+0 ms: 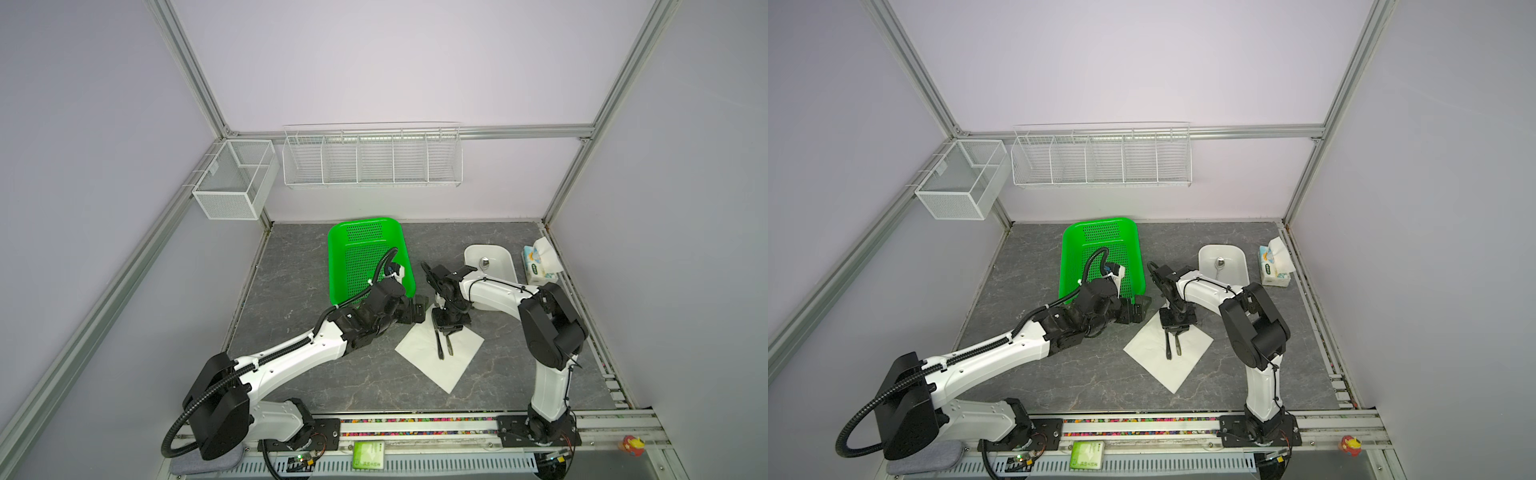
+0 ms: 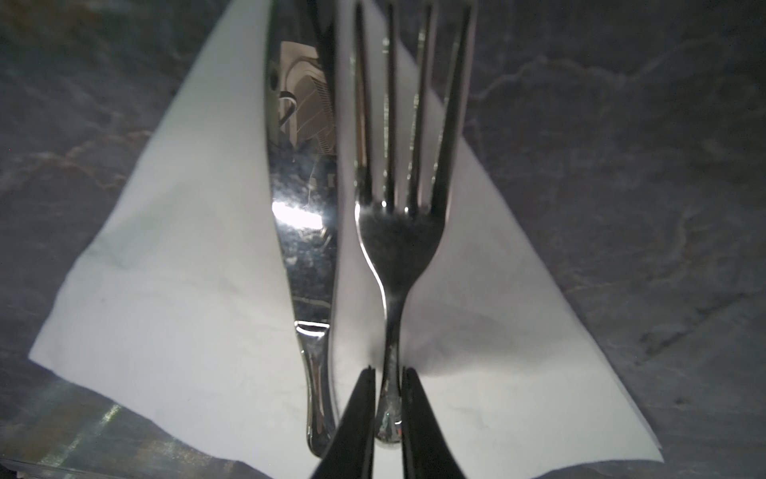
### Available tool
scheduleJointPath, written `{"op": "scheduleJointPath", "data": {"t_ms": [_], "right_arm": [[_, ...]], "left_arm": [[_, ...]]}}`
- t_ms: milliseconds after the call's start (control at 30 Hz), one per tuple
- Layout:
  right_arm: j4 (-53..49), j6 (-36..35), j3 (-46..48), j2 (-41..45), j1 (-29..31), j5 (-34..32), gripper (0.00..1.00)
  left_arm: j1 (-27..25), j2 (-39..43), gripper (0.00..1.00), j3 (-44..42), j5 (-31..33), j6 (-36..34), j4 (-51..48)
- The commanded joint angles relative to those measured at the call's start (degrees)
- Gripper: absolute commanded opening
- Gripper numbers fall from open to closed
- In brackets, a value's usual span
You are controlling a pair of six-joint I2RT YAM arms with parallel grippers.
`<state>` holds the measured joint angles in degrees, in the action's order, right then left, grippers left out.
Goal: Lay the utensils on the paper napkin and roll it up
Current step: 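Lower the fork onto the napkin beside the knife and open the right gripper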
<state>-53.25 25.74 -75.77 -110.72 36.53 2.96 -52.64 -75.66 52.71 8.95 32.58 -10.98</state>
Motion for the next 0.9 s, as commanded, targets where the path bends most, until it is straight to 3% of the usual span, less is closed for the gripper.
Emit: {"op": "scheduleJointPath", "data": {"t_ms": [0, 867], "right_arm": [[-0.6, 0.6, 0.3, -0.5, 0.5, 1.1, 0.15], [1.1, 0.8, 1.8, 1.5, 1.0, 2.1, 0.15]], "left_arm": [[0.4, -0.3, 0.99, -0.2, -0.1, 0.6, 0.5], [0.6, -1.5, 0.99, 0.9, -1.0, 0.6, 0.3]]}}
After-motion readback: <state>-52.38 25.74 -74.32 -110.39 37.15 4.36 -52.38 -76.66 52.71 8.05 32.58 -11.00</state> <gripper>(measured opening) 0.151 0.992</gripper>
